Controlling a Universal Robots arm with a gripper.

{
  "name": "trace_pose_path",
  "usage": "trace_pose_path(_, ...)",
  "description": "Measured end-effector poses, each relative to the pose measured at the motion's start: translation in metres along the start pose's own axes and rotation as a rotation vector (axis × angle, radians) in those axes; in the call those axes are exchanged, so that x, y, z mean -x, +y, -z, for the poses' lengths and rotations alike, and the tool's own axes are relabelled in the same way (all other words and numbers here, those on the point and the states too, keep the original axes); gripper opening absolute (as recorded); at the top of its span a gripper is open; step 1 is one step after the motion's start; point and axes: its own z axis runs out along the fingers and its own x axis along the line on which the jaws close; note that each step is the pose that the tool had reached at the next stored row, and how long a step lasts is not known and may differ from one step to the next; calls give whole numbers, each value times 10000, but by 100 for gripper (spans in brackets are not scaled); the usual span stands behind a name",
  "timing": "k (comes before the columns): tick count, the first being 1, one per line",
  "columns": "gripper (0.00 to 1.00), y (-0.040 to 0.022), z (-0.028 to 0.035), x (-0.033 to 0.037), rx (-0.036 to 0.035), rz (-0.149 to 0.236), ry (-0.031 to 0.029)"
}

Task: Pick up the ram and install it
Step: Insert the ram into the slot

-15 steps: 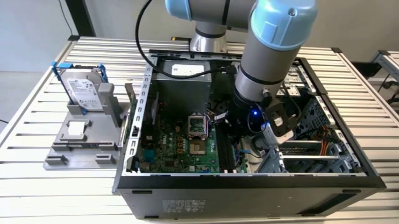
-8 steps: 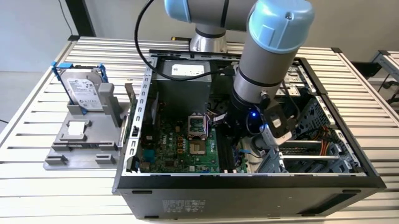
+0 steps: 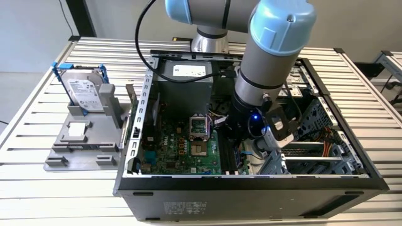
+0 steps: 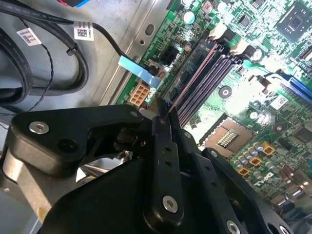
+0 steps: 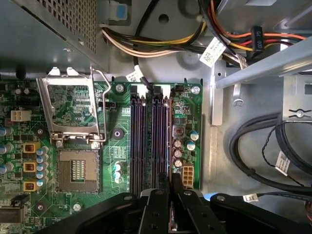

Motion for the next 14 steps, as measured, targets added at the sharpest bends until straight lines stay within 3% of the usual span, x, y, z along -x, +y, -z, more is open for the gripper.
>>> trace_pose_path(9, 0, -1, -23, -13, -9, 6, 1)
trace_pose_path(14, 0, -1, -2, -12, -6, -15, -1)
